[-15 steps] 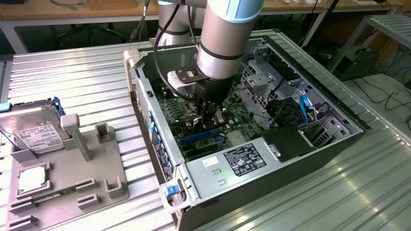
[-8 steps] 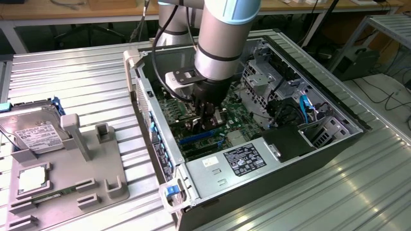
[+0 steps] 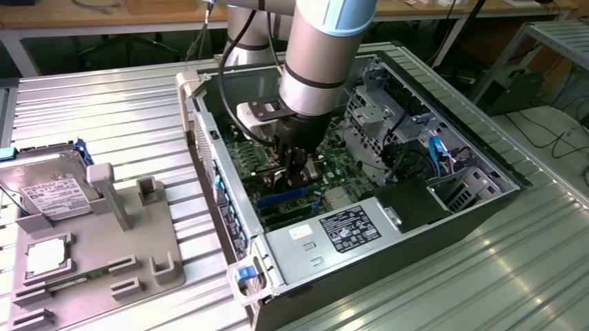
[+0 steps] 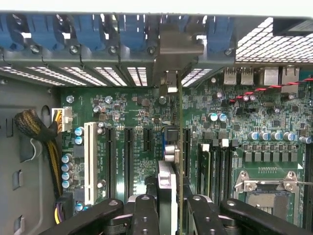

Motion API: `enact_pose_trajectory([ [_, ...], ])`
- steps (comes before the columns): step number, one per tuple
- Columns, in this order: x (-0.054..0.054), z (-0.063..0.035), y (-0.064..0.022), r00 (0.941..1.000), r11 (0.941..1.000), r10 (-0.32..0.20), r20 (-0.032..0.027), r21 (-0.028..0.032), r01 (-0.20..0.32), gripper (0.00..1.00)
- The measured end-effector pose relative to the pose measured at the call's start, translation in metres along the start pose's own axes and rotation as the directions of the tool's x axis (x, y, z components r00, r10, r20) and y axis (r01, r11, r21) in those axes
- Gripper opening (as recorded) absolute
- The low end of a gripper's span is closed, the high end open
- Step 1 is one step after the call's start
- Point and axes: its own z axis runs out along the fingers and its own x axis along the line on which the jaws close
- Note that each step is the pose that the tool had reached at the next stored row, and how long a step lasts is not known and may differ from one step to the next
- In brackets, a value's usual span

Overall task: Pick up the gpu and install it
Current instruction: 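Insert the gpu into the slot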

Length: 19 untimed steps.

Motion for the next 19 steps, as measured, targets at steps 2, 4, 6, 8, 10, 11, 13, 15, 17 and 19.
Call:
enact_pose_trajectory([
  [2, 0.0, 0.0, 0.0, 1.0, 1.0, 0.0, 0.0, 0.0001, 0.0, 0.28],
  [4, 0.0, 0.0001, 0.0, 1.0, 1.0, 0.0, 0.0001, 0.0002, 0.0, 0.28],
  [6, 0.0, 0.0001, 0.0, 1.0, 1.0, 0.0, 0.0001, 0.0002, 0.0, 0.28],
  [8, 0.0, 0.0001, -0.0002, 1.0, 1.0, 0.0, 0.0002, 0.0002, 0.0, 0.28],
  [10, 0.0, 0.0001, -0.0005, 1.0, 1.0, 0.0, 0.0002, 0.0003, 0.0, 0.28],
  [11, 0.0, 0.0001, -0.0005, 1.0, 1.0, 0.0, 0.0002, 0.0003, 0.0, 0.28],
  [13, 0.0, 0.0001, -0.0006, 1.0, 1.0, 0.0, 0.0002, 0.0002, 0.0, 0.28],
  [15, 0.0, 0.0001, -0.0009, 1.0, 1.0, 0.0, 0.0002, 0.0002, 0.0, 0.28],
  [17, 0.0, 0.0001, -0.0021, 1.0, 1.0, 0.0, 0.0001, 0.0002, 0.0, 0.28],
  [19, -0.0012, 0.0008, -0.0022, 1.0, 1.0, 0.0, 0.0002, 0.0003, 0.0, 0.28],
])
